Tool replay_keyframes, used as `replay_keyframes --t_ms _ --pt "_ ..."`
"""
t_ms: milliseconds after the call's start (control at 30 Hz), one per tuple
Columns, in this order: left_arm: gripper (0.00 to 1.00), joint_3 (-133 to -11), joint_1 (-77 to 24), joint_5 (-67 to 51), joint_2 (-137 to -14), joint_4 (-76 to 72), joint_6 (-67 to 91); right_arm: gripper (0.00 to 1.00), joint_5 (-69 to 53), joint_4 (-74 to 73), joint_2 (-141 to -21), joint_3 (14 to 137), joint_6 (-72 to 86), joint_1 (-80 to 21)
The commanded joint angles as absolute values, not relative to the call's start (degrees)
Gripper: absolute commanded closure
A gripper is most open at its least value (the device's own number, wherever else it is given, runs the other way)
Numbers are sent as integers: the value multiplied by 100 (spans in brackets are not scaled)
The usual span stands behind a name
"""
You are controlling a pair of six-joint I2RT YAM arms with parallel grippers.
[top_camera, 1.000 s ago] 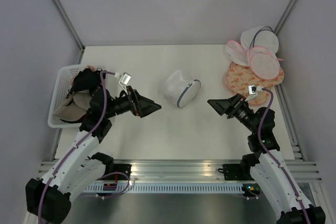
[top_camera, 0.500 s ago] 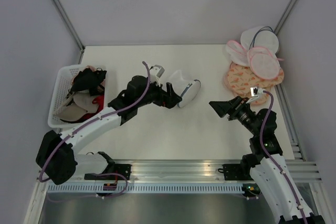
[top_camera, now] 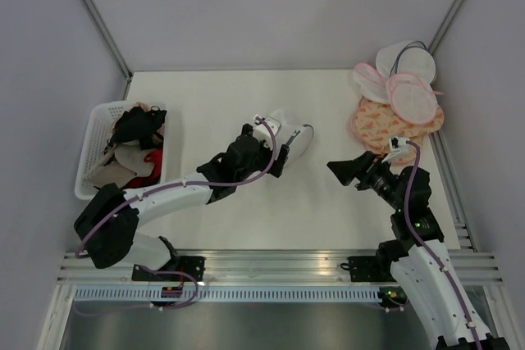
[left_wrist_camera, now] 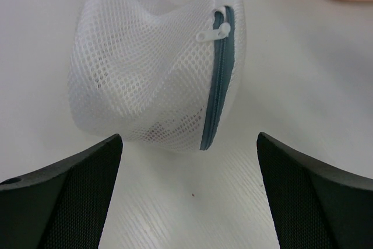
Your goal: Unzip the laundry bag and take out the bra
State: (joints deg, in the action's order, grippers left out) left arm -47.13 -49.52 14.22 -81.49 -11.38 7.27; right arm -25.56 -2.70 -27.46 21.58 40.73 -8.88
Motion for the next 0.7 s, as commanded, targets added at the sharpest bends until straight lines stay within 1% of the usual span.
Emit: replay_keyframes --t_ms 0,33,200,300,400,500,567,600,633,667 --pt "0 -4886 -5001 933 -7787 -1768 -174 2 -2549 -264 -2830 2259 3955 -914" --pt "0 -5078 -5001 853 -7848 -1523 -254 2 -2549 -246 -2847 2259 3972 -905" --pt "0 -5413 -5010 62 -8059 -1231 -807 2 -2610 -106 -2927 2162 4034 -914" --pt "0 -6010 -5010 44 -8568 -731 -1159 2 -2610 -70 -2970 2118 4052 -905" --pt "0 -6529 -4992 79 -8980 -624 -1449 2 -2619 -70 -2997 2092 4025 -914" --pt "0 -7135 -4957 70 -9507 -449 -1696 2 -2593 -105 -3006 2092 3999 -905" --pt "0 -7785 -4869 26 -9886 -221 -1801 2 -2593 -132 -2997 2109 3990 -914" --pt "0 -8031 -4826 26 -10305 163 -1810 2 -2593 -184 -2980 2144 3990 -914" --pt "0 -8555 -4747 -165 -10501 419 -1811 2 -2593 -219 -2953 2162 3973 -914" --pt "0 -8813 -4711 -254 -10677 657 -1819 2 -2567 -263 -2944 2188 3964 -905"
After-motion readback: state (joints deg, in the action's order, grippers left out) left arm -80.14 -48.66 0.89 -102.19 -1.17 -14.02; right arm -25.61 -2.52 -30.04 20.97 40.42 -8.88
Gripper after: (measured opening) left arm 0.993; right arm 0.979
